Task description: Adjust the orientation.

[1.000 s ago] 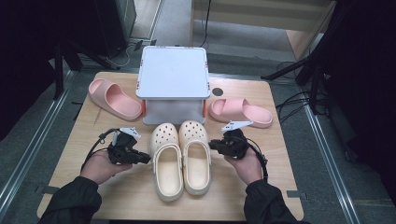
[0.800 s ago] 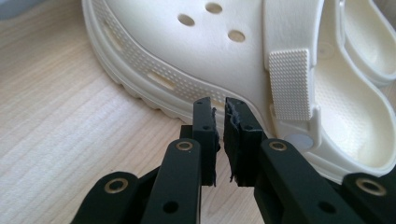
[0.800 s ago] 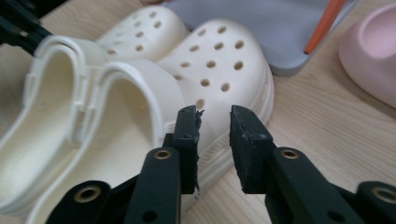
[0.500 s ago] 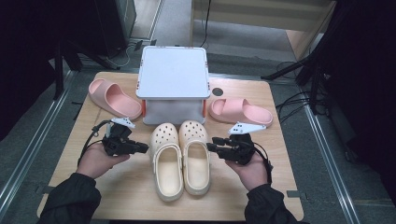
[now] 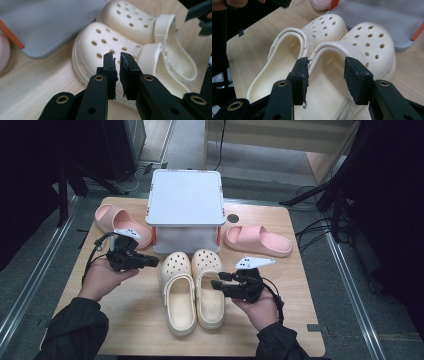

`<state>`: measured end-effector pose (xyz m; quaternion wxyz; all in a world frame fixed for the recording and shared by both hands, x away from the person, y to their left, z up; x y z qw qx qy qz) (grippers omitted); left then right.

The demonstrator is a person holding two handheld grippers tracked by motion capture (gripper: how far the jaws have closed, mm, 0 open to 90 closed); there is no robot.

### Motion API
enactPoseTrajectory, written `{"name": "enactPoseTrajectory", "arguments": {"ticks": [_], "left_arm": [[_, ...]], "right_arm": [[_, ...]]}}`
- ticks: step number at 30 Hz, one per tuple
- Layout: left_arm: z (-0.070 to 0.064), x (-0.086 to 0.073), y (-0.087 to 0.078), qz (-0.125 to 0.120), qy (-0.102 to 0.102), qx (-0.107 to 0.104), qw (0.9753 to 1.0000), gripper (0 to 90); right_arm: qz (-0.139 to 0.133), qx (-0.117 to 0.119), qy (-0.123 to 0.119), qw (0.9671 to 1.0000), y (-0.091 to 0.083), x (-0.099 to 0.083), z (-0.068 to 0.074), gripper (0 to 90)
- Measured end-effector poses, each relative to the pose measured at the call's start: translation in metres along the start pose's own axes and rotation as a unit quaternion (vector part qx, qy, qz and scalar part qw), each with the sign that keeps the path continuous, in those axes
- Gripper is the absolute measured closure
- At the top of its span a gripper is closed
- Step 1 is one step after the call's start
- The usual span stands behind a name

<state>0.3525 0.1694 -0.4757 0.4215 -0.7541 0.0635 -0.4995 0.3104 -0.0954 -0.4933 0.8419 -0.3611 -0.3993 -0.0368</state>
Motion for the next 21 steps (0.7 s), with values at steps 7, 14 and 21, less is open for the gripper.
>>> {"name": "enactPoseTrajectory", "arguments": {"ticks": [7,14,21], "left_arm": [[0.011,0.032,-0.01,-0.012,0.005,0.016,0.9998,82.6],[0.028,0.056,-0.019,-0.026,-0.006,0.022,0.9994,82.8],[0.043,0.077,-0.021,-0.034,-0.003,0.024,0.9991,82.9]], "right_arm": [[0.024,0.006,-0.001,0.9997,0.011,-0.008,0.005,53.9],[0.04,0.01,0.001,0.9991,0.02,-0.014,0.01,50.6],[0.046,-0.001,0.003,0.999,0.027,-0.018,0.011,47.3]]}}
Point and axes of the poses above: each handheld gripper's, and its own axes: y roughly forward along the jaws, x roughly out of its top, z roughly to its left, the point moved 7 cm from there along y, roughly forward along the jaws, and after that the axes turned 13 degrees about y, right-handed, at the moved point
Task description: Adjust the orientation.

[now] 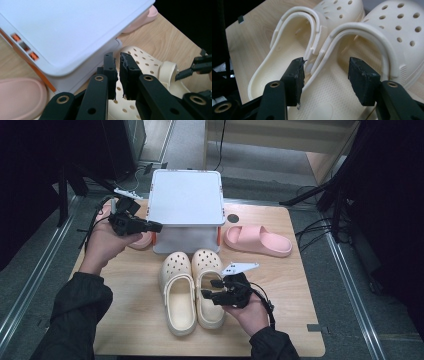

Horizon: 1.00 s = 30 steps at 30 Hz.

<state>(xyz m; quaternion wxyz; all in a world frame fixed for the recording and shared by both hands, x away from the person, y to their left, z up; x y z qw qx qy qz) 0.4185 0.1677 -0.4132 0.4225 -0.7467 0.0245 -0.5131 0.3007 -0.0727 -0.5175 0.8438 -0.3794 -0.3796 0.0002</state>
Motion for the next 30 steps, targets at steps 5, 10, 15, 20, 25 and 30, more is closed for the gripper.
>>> {"name": "enactPoseTrajectory", "arguments": {"ticks": [5,10,15,20,25,30], "left_arm": [[0.012,0.01,0.005,-0.001,-0.003,0.002,1.0,82.8],[0.021,0.012,0.01,0.002,-0.006,0.001,1.0,82.8],[0.028,0.013,0.016,0.011,-0.004,0.008,0.9999,82.8],[0.031,0.011,0.019,0.023,-0.002,0.009,0.9997,82.6],[0.032,0.009,0.018,0.018,-0.006,0.009,0.9998,82.2],[0.032,0.008,0.017,0.019,-0.006,0.008,0.9998,82.2]], "right_arm": [[-0.006,-0.012,0.011,0.9999,0.006,-0.001,0.001,38.5],[-0.008,-0.027,0.034,0.999,0.015,-0.002,0.001,31.9],[-0.009,-0.044,0.039,0.9982,0.025,-0.002,0.004,30.0],[-0.013,-0.048,0.04,0.998,0.037,0.0,0.012,28.7],[-0.013,-0.068,0.041,0.9968,0.052,0.003,0.016,28.7],[-0.022,-0.093,0.047,0.9944,0.061,0.007,0.016,32.9]]}}
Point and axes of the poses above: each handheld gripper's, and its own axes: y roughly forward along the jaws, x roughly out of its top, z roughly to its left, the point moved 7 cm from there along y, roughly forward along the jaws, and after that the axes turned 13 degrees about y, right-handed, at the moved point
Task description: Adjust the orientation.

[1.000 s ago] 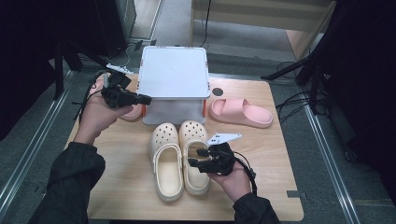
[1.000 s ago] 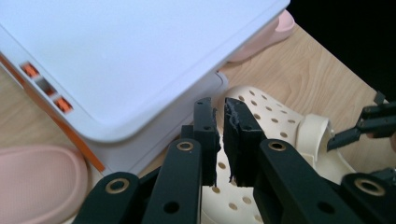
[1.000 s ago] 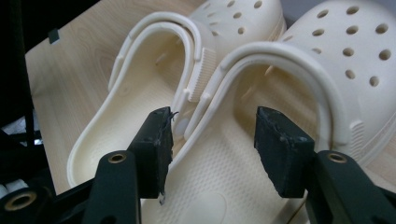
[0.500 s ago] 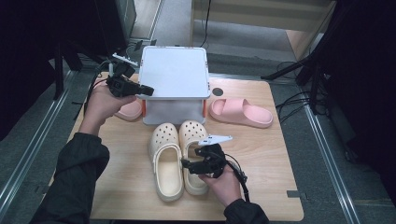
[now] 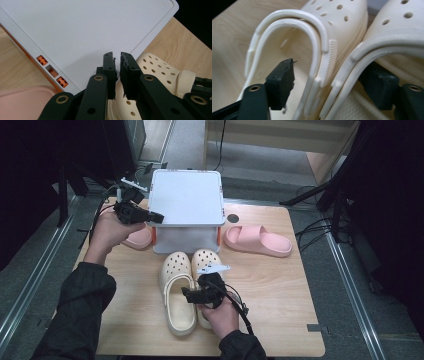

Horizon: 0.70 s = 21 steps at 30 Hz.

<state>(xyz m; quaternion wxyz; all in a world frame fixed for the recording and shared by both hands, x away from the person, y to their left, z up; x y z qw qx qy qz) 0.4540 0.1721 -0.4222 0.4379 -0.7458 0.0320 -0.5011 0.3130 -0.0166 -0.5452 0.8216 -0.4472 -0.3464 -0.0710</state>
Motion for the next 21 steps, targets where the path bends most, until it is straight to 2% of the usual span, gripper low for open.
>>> {"name": "enactPoseTrajectory", "arguments": {"ticks": [3,7,12,14,16,21], "left_arm": [[0.0,0.0,0.0,-0.003,-0.003,0.001,1.0,82.2],[-0.001,0.0,0.001,-0.002,0.0,0.006,1.0,82.2],[-0.001,0.0,0.0,0.0,0.0,0.008,1.0,82.3],[-0.001,0.0,0.0,0.0,0.0,0.01,0.9999,82.3],[-0.002,0.0,0.0,0.0,0.0,0.011,0.9999,82.3],[-0.001,0.0,0.0,-0.002,-0.003,0.011,0.9999,82.2]], "right_arm": [[0.001,-0.012,0.006,0.9999,0.003,0.002,-0.003,41.7],[0.006,-0.006,0.019,0.9998,0.004,0.002,-0.005,48.1],[0.015,-0.014,0.028,0.9994,0.001,0.002,-0.006,57.9],[0.017,-0.015,0.023,0.9995,-0.001,0.003,-0.008,62.5],[0.021,-0.026,0.014,0.9994,-0.003,0.004,-0.01,64.8],[0.03,-0.039,-0.009,0.9987,-0.007,0.008,-0.011,66.1]]}}
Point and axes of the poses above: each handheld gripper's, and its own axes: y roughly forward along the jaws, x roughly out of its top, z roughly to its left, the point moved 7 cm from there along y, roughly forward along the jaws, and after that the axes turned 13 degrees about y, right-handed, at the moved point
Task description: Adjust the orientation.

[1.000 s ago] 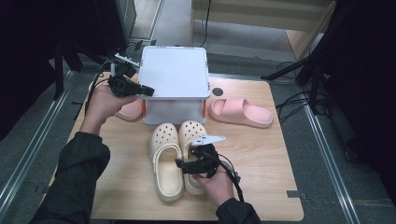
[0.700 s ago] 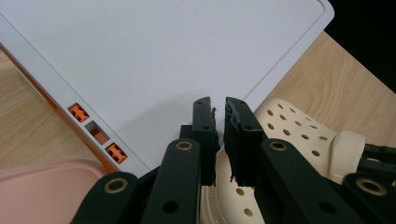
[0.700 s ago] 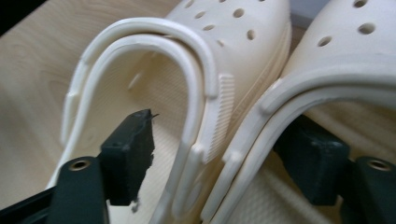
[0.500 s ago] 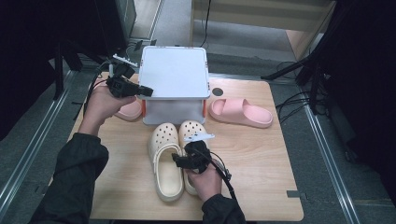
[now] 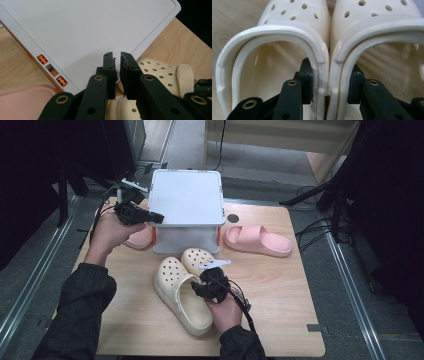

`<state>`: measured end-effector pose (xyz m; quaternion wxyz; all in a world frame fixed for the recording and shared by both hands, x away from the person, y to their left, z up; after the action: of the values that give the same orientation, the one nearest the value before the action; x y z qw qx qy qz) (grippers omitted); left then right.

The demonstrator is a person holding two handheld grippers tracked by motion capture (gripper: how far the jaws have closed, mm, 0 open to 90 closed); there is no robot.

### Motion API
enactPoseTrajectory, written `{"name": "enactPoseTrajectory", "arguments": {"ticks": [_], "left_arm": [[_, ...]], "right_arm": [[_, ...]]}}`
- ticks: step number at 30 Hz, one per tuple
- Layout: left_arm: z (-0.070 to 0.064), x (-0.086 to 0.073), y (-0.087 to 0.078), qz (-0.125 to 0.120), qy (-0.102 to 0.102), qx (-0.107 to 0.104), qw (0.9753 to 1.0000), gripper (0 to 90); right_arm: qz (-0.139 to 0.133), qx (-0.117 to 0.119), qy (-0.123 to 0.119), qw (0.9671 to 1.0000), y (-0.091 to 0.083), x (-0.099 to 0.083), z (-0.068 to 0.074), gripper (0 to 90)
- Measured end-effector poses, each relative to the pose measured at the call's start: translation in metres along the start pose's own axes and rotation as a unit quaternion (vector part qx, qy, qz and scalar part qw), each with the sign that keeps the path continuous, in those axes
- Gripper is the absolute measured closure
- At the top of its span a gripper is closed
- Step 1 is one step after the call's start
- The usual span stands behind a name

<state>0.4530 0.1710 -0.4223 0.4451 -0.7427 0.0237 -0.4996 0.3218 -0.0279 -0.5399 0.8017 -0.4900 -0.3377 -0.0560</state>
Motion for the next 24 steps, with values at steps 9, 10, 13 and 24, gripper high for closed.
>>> {"name": "enactPoseTrajectory", "arguments": {"ticks": [9,10,13,24], "left_arm": [[0.0,0.0,0.0,0.001,-0.003,-0.002,1.0,82.2],[0.0,0.0,0.0,0.001,-0.003,-0.001,1.0,82.2],[0.0,0.0,0.0,0.0,-0.002,-0.001,1.0,82.1],[0.0,0.0,0.0,-0.001,-0.001,-0.003,1.0,82.1]], "right_arm": [[-0.019,0.034,0.002,0.9992,-0.014,0.025,0.009,66.2],[-0.021,0.033,0.001,0.9992,-0.015,0.031,0.009,66.2],[-0.029,0.034,-0.006,0.999,-0.01,0.045,0.006,66.1],[-0.051,0.009,0.01,0.9986,0.027,0.085,-0.017,66.1]]}}
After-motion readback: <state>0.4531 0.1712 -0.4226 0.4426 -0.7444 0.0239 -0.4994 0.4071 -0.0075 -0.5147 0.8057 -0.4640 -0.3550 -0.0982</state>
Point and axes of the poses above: each handheld gripper's, and its own axes: y roughly forward along the jaws, x roughly out of its top, z roughly to its left, the point moved 7 cm from there along y, roughly forward along the jaws, and after that the axes turned 13 degrees about y, right-handed, at the moved point
